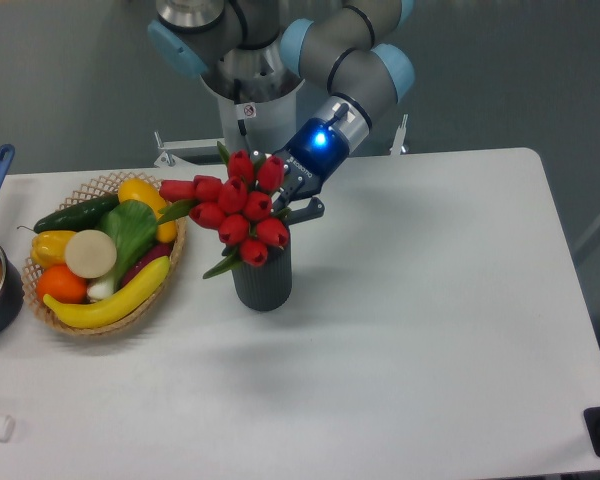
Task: Insert the flowers into the vase
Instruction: 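Push the tulips down into the vase and open the gripper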
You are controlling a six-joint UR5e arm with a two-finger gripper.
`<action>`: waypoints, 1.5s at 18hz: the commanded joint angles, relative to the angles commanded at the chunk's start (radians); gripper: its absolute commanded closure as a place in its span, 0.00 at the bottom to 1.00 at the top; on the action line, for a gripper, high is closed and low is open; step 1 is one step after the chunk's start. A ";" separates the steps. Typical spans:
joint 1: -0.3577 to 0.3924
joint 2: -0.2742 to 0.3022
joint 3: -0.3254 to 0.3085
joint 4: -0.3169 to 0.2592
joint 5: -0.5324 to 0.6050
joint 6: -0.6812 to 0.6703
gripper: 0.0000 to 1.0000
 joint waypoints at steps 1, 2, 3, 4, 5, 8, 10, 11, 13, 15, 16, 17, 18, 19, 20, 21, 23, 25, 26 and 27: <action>0.000 0.000 0.000 0.000 0.000 0.000 0.76; 0.000 0.000 0.000 0.000 0.000 0.000 0.76; 0.000 0.000 0.000 0.000 0.000 0.000 0.74; 0.002 0.000 0.000 0.000 0.000 0.000 0.72; 0.002 0.000 0.002 0.000 0.000 0.000 0.65; 0.006 0.002 0.002 0.000 0.000 0.000 0.60; 0.006 0.002 0.000 0.000 0.000 0.000 0.58; 0.006 0.003 0.000 0.000 0.000 0.000 0.56; 0.006 0.003 -0.002 0.000 0.000 0.000 0.54; 0.006 0.003 -0.002 0.000 0.000 0.000 0.54; 0.006 0.003 -0.002 0.000 0.000 0.000 0.54; 0.006 0.003 -0.002 0.000 0.000 0.000 0.54; 0.008 0.003 0.000 0.002 0.000 0.000 0.51; 0.008 0.003 0.002 0.000 0.000 0.000 0.45; 0.008 0.003 0.003 0.002 0.000 0.000 0.43; 0.008 0.005 0.005 0.002 0.000 0.000 0.43; 0.009 0.006 0.005 0.002 0.000 0.002 0.41; 0.009 0.006 0.009 0.002 0.000 0.002 0.36; 0.009 0.008 0.009 0.002 0.000 0.002 0.35; 0.011 0.009 0.011 0.002 0.002 0.003 0.27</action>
